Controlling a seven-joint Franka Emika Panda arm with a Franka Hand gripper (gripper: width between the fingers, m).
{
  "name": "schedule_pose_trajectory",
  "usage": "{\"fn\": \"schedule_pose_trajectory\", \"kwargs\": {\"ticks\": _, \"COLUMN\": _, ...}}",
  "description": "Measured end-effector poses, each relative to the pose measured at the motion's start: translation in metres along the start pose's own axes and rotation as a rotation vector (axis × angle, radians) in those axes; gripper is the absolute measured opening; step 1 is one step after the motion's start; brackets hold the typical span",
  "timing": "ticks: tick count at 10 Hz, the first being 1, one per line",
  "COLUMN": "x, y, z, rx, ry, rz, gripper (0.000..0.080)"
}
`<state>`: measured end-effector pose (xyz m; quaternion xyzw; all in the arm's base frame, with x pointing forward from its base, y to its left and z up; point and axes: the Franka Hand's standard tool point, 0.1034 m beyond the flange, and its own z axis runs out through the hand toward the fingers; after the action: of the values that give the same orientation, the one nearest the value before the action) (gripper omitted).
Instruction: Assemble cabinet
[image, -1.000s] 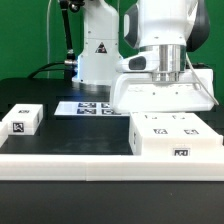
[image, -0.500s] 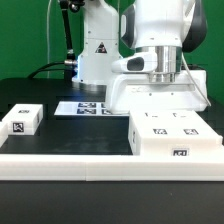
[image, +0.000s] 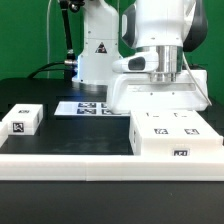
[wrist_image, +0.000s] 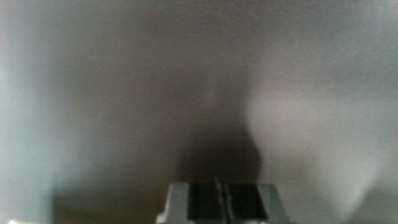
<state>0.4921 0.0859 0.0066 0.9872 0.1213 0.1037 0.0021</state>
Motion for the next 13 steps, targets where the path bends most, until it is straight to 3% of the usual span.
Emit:
{"fn": "schedule_pose_trajectory", "kwargs": {"ticks": 5, "x": 0.021, "y": 0.001, "z": -0.050, "rx": 0.025, "ry": -0.028, "rz": 0.001, "gripper": 0.0002}}
{"fn": "schedule_pose_trajectory", "kwargs": {"ticks": 10, "x": 0.018, "y": 0.004, "z": -0.046, "rx": 0.023, "ry": -0.033, "rz": -0.008, "gripper": 0.0002}}
{"fn": "schedule_pose_trajectory", "kwargs": {"ticks": 13, "x": 0.027, "y": 0.012, "z": -0.069, "rx": 0.035, "ry": -0.058, "rz": -0.009, "gripper": 0.0002}}
